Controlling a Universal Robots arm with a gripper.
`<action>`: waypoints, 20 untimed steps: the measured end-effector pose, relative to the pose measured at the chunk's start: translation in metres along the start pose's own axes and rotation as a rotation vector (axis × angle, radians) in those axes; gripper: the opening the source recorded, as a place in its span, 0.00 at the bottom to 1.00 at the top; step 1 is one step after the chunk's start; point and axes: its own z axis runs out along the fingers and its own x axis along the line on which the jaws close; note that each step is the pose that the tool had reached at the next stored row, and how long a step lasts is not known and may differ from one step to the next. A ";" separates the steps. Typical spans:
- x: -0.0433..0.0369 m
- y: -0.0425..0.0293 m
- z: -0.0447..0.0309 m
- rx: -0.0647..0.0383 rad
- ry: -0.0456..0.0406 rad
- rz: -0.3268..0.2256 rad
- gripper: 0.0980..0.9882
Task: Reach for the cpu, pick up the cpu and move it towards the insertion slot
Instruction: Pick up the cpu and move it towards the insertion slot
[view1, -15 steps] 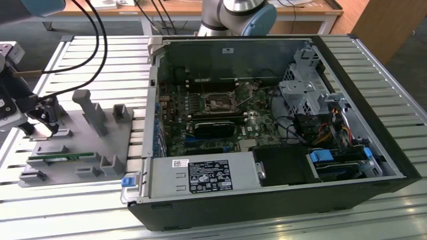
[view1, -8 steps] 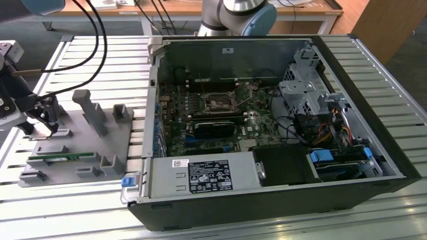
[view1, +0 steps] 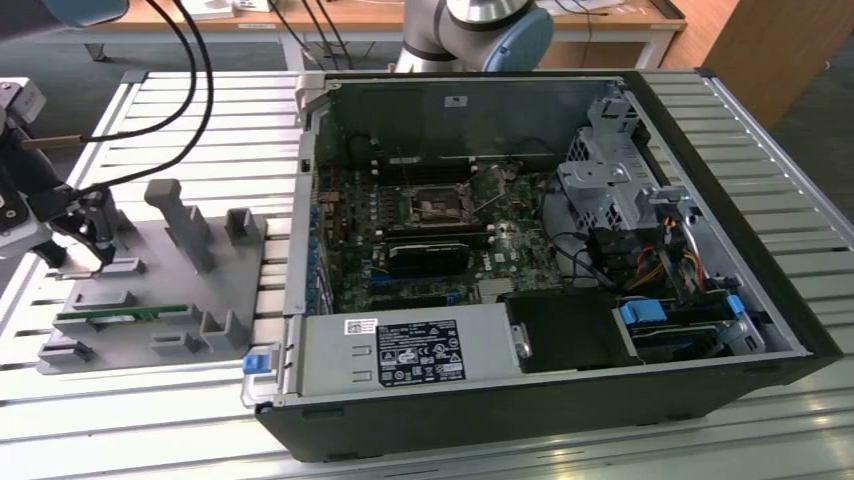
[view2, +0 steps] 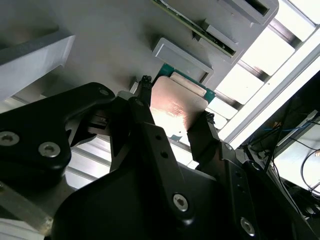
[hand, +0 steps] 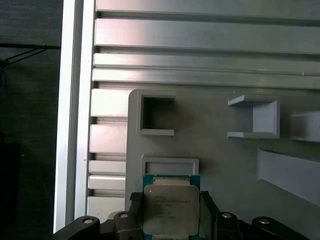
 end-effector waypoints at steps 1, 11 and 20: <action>0.0000 0.0000 -0.0004 0.000 0.0001 0.000 0.49; 0.0000 0.0002 -0.0056 0.000 -0.0001 0.000 0.49; 0.0000 0.0003 -0.0090 0.000 0.0000 0.000 0.49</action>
